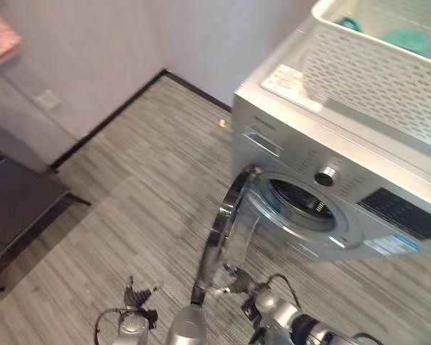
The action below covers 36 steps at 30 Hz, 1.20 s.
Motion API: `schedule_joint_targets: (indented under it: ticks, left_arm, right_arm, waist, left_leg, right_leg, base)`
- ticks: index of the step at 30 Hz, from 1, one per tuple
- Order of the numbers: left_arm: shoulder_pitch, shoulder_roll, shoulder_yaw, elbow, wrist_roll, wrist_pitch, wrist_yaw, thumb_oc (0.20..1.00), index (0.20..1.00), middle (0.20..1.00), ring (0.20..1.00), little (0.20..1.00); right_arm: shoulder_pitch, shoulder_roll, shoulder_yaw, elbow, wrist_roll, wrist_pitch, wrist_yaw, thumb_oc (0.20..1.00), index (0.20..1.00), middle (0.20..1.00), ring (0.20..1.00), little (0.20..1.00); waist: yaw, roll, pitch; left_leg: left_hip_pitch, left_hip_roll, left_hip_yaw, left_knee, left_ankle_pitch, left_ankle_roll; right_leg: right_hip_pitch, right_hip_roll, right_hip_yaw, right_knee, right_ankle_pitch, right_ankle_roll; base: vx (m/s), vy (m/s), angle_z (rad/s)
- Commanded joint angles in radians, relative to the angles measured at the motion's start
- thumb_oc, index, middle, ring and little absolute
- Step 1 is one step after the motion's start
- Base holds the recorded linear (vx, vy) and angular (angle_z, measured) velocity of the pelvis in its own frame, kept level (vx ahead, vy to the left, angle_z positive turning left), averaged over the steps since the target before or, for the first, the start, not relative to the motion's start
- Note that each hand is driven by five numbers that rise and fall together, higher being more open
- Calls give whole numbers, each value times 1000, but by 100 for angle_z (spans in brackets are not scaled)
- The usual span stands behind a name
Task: Grab the laundry basket,head to the washer,open it,put in the laundry and shut it.
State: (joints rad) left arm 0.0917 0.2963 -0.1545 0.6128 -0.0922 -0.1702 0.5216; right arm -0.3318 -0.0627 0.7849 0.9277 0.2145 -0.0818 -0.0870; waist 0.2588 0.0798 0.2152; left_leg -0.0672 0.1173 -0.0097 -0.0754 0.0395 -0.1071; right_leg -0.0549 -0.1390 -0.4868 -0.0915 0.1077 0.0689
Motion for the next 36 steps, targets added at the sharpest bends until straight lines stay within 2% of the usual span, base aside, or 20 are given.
schedule_joint_targets:
  ticks: [1,2,3,4,6,9,11,12,14,15,16,17,18,19,20,22,25,27,32,36]
  left_arm:
    - [-39,305,-4,-251,461,-13,155,1000,1000,1000,1000,1000]
    - [-30,308,1,-263,468,-7,154,1000,1000,1000,1000,1000]
    - [-50,418,19,-367,625,0,201,1000,1000,1000,1000,1000]
    - [-35,455,42,-408,677,18,183,1000,1000,1000,1000,1000]
    - [-64,600,72,-612,773,-22,108,1000,1000,1000,1000,1000]
    - [-123,747,70,-899,570,-175,-183,1000,1000,1000,1000,1000]
    - [-209,788,-1,-978,373,-201,-294,1000,1000,1000,1000,1000]
    - [-346,814,-133,-1073,142,-210,-446,1000,1000,1000,1000,1000]
    - [-441,806,-215,-1109,-70,-194,-551,1000,1000,1000,1000,1000]
    - [-455,808,-221,-1108,-78,-192,-557,1000,1000,1000,1000,1000]
    - [-506,790,-259,-1115,-169,-187,-582,1000,1000,1000,1000,1000]
    - [-566,737,-300,-1116,-255,-202,-578,1000,1000,1000,1000,1000]
    - [-584,713,-311,-1118,-267,-206,-579,1000,1000,1000,1000,1000]
    - [-593,688,-314,-1118,-270,-209,-572,1000,1000,1000,1000,1000]
    - [-599,686,-317,-1118,-270,-208,-572,1000,1000,1000,1000,1000]
    - [-581,633,-314,-1101,-250,-205,-559,1000,1000,1000,1000,1000]
    - [-545,609,-295,-1088,-244,-198,-551,1000,1000,1000,1000,1000]
    - [-481,578,-247,-1076,-241,-184,-536,1000,1000,1000,1000,1000]
    - [-400,495,-198,-1053,-192,-170,-502,1000,1000,1000,1000,1000]
    - [-361,483,-191,-1041,-148,-161,-489,1000,1000,1000,1000,1000]
  right_arm:
    - [6,45,-11,17,13,-45,5,1000,1000,1000,1000,1000]
    - [6,50,-12,18,12,-45,6,1000,1000,1000,1000,1000]
    - [10,38,-17,20,14,-52,9,1000,1000,1000,1000,1000]
    - [10,41,-23,17,13,-58,12,1000,1000,1000,1000,1000]
    - [25,18,-47,17,8,-68,22,1000,1000,1000,1000,1000]
    - [75,-8,-129,83,-7,-49,33,1000,1000,1000,1000,1000]
    - [75,-9,-153,118,7,-27,52,1000,1000,1000,1000,1000]
    - [3,-27,-146,144,-25,-13,48,1000,1000,1000,1000,1000]
    - [-95,-19,-187,202,-20,7,24,1000,1000,1000,1000,1000]
    - [-102,-18,-195,207,-20,6,24,1000,1000,1000,1000,1000]
    - [-188,-11,-190,247,-46,15,9,1000,1000,1000,1000,1000]
    - [-290,-8,-200,315,-49,27,-13,1000,1000,1000,1000,1000]
    - [-334,-21,-226,340,-39,31,-20,1000,1000,1000,1000,1000]
    - [-376,-40,-264,365,-17,34,-28,1000,1000,1000,1000,1000]
    - [-381,-43,-267,368,-16,33,-27,1000,1000,1000,1000,1000]
    - [-456,-106,-334,413,30,39,-28,1000,1000,1000,1000,1000]
    - [-491,-127,-371,431,60,42,-25,1000,1000,1000,1000,1000]
    - [-522,-128,-422,434,119,37,-35,1000,1000,1000,1000,1000]
    - [-542,-125,-483,438,213,19,-43,1000,1000,1000,1000,1000]
    - [-563,-113,-499,436,247,4,-58,1000,1000,1000,1000,1000]
  waist:
    - [22,-80,-2]
    - [23,-85,-2]
    - [25,-80,-8]
    - [28,-88,-8]
    - [25,-91,-14]
    - [3,-87,-30]
    - [-9,-84,-41]
    - [-20,-76,-46]
    - [1,-64,-47]
    - [5,-65,-43]
    - [26,-53,-39]
    - [73,-32,-28]
    - [94,-24,-25]
    - [122,-13,-22]
    - [123,-12,-21]
    - [178,8,-21]
    - [199,13,-24]
    - [234,16,-6]
    - [255,18,28]
    - [259,17,46]
  left_leg:
    - [9,-4,52,-10,-58,15]
    - [11,-4,53,-10,-59,14]
    - [14,-2,53,-11,-63,10]
    - [17,0,55,-11,-66,8]
    - [19,1,56,-12,-67,6]
    - [21,1,54,-12,-67,3]
    - [20,0,54,-12,-70,2]
    - [13,-5,49,-12,-68,5]
    - [5,-11,38,-12,-64,8]
    - [4,-11,38,-12,-63,8]
    - [-1,-15,32,-12,-60,11]
    - [-21,-25,10,-12,-50,13]
    - [-33,-30,-1,-11,-46,14]
    - [-51,-36,-16,-9,-40,13]
    - [-53,-36,-19,-8,-39,13]
    - [-112,-53,-77,-5,-21,3]
    - [-141,-60,-97,-3,-15,1]
    - [-183,-67,-114,11,-13,3]
    - [-246,-73,-131,33,-9,3]
    - [-265,-71,-133,35,-6,2]
  right_leg:
    - [89,-71,30,4,-116,75]
    - [90,-71,31,4,-117,75]
    - [94,-69,31,4,-119,76]
    - [97,-67,32,4,-121,76]
    - [99,-67,29,4,-118,80]
    - [105,-67,22,4,-117,84]
    - [107,-69,14,4,-115,88]
    - [102,-71,10,4,-109,92]
    - [98,-72,3,4,-107,94]
    - [98,-72,2,4,-107,94]
    - [95,-75,-4,4,-105,96]
    - [90,-81,-21,4,-107,96]
    - [87,-85,-29,4,-109,96]
    - [84,-89,-45,4,-112,96]
    - [83,-89,-48,4,-112,96]
    - [71,-93,-89,4,-125,91]
    - [59,-90,-106,4,-133,88]
    - [38,-87,-110,4,-138,87]
    - [-4,-81,-107,4,-141,79]
    - [-24,-76,-100,4,-140,76]
  base:
    - [51,-30,17]
    - [71,-44,13]
    - [31,-28,5]
    - [42,-36,0]
    - [29,-28,3]
    - [51,-7,7]
    - [59,1,3]
    - [44,2,-2]
    - [37,3,-7]
    - [25,16,-5]
    - [0,0,0]
    - [-3,35,4]
    - [-16,21,28]
    - [-2,4,39]
    - [8,-24,57]
    - [27,-33,69]
    - [31,3,77]
    - [-9,6,18]
    - [-27,-2,9]
    - [-16,8,2]
